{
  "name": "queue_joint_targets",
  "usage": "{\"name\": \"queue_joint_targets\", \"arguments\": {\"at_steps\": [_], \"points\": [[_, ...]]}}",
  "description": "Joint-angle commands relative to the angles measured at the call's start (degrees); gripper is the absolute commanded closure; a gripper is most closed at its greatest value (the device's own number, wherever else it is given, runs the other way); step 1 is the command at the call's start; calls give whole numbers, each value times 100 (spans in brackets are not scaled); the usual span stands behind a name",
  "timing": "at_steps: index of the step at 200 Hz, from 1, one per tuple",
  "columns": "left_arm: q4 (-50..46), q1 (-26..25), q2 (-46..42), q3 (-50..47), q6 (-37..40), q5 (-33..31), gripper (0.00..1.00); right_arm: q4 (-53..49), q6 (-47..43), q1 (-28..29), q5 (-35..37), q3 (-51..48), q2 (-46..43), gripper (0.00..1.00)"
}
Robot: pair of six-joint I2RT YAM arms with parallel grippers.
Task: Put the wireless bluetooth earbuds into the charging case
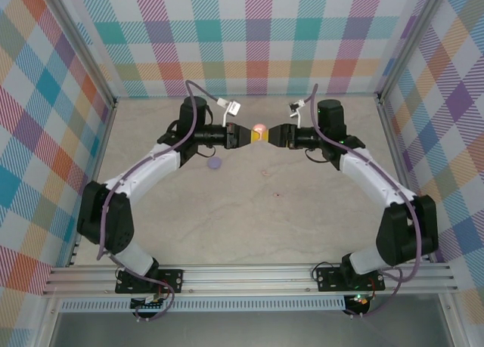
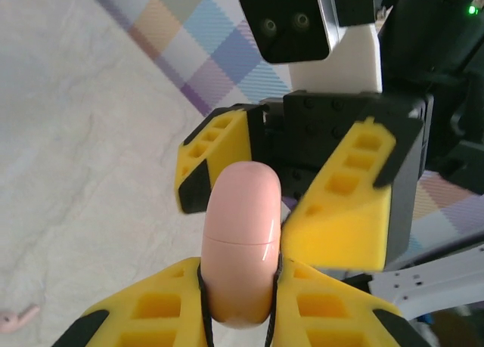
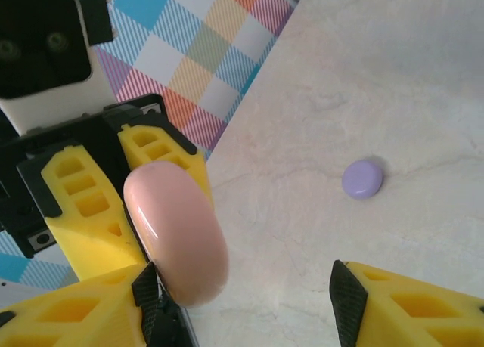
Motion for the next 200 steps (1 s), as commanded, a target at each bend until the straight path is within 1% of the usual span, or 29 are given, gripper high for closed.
{"name": "queue_joint_targets", "arguments": {"at_steps": [1,19,45,66,82,98,139,200], "points": [[662,-236,-638,-594,1157,-426,92,-735,-570,50,428,139,-519,36],[1161,-353,-1070,-1081,1580,-762,92,-965,-744,76,502,124,-938,35],[1216,-374,-1344,-1227,1757,-717,94,-1361,-1038,228,235,230,-1313,34],[1434,-400,-1508,-1349,1711,-735,95,-1981,-1391,546,623,482,-1408,34],[1627,-417,-1632,-1437,1631,-753,95,-2163,-1556,767,821,566,-1403,34],[1609,-444,-1690,-1432,1615,-723,96,-2294,-1653,936,984,672,-1343,34],[1607,-504,-1807,-1501,1608,-580,96,-2366,-1641,1063,1392,868,-1169,34],[1361,-575,-1878,-1548,1819,-440,96,-2186,-1465,1066,1580,917,-1233,35]]}}
